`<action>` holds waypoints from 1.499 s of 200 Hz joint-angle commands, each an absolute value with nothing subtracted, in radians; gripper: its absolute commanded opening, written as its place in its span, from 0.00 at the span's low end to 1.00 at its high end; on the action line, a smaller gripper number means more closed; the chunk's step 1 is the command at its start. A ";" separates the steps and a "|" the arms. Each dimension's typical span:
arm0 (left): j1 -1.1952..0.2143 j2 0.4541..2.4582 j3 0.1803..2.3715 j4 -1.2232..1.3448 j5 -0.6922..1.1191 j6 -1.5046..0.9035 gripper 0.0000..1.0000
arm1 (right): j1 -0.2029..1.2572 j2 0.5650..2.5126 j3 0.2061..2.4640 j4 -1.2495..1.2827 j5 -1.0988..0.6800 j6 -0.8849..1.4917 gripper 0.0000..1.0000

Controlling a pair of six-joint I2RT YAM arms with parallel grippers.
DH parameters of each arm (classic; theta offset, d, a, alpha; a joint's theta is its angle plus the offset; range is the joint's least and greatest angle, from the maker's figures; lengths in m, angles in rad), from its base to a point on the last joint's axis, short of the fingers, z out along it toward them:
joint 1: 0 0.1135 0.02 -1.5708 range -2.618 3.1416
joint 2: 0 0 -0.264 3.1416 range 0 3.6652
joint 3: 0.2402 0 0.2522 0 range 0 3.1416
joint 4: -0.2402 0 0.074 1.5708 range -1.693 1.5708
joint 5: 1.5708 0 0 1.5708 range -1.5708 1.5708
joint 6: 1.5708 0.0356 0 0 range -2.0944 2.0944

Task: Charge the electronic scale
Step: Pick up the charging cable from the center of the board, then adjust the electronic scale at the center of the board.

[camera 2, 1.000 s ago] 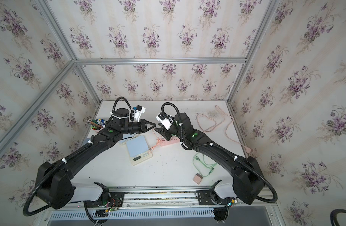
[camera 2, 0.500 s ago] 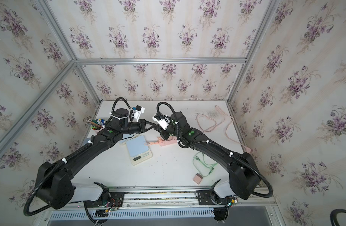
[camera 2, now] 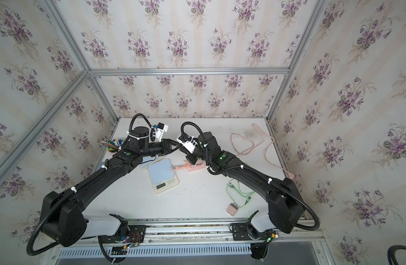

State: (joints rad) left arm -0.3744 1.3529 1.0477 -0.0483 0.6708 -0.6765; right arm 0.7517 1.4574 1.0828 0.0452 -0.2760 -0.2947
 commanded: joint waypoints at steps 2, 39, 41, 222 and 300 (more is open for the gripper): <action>-0.313 1.353 1.108 -0.212 0.554 -0.517 0.65 | 0.751 1.477 1.106 0.043 -0.243 -0.279 0.00; -0.200 1.409 1.152 -0.485 0.199 -0.414 0.69 | 0.791 1.561 1.125 0.038 -0.214 -0.159 0.00; -0.192 1.410 1.147 -0.485 0.192 -0.421 0.69 | 0.796 1.569 1.130 0.036 -0.206 -0.156 0.00; 0.010 1.692 1.031 -0.400 0.267 -0.343 0.71 | 0.906 2.225 1.555 -0.174 -0.346 -0.228 0.00; -0.066 1.704 1.086 -0.313 0.405 -0.319 0.71 | 0.925 2.065 1.380 -0.112 -0.351 -0.158 0.00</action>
State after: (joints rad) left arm -0.0608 1.7309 1.0706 -0.3527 0.3637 -0.3428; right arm 0.9291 2.1082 1.3933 -0.0280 -0.3813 -0.2054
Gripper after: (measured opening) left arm 0.708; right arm 0.055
